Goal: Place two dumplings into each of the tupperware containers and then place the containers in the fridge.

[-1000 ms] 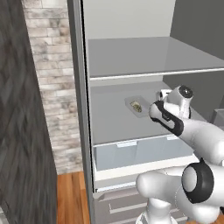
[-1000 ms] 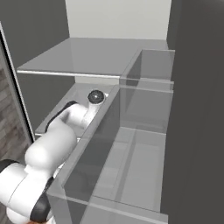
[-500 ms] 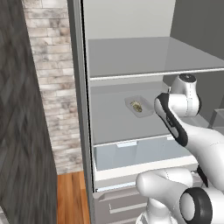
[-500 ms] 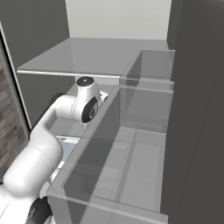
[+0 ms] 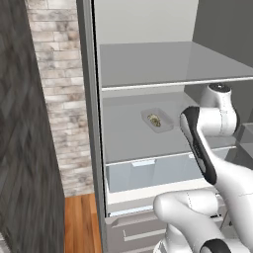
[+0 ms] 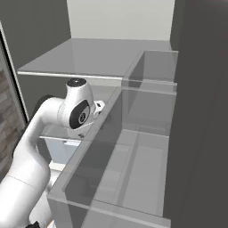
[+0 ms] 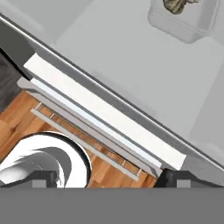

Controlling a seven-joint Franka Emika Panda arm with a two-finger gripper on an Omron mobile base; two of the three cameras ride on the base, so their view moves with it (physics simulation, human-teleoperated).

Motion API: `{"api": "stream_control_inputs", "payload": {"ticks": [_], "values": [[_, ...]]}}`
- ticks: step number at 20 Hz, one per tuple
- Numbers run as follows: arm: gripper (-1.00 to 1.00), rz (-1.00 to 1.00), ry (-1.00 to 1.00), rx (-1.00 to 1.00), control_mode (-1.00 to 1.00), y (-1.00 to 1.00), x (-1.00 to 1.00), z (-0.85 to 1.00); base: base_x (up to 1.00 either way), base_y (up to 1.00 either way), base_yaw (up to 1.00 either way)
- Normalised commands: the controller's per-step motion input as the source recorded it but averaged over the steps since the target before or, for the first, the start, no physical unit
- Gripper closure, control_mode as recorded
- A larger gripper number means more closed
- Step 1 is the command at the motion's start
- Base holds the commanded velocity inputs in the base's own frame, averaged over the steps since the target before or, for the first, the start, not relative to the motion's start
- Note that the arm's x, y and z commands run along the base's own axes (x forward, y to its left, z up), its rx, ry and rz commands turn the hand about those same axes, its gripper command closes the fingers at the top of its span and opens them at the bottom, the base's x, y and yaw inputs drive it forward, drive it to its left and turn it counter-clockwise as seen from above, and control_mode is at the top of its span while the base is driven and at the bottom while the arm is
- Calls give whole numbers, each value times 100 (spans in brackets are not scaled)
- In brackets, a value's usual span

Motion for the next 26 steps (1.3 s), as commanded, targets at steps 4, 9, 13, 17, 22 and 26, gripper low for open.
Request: {"api": "stream_control_inputs", "payload": {"ticks": [4, 9, 13, 17, 22, 26], "values": [[-100, -53, 0, 19, -100, 3, -73, 63, 0, 0, 0], [-100, -36, 1, 10, -100, 19, -80, 65, 0, 0, 0], [-100, -18, 0, 0, -100, 47, -48, 57, 0, 0, 0], [-100, -10, 1, 0, -100, 46, -47, 20, 0, 0, 0], [-100, -14, 0, 3, -100, -5, -46, 0, 0, 0, 0], [-100, -5, 0, 13, -100, 7, -25, 0, 0, 0, 0]]}}
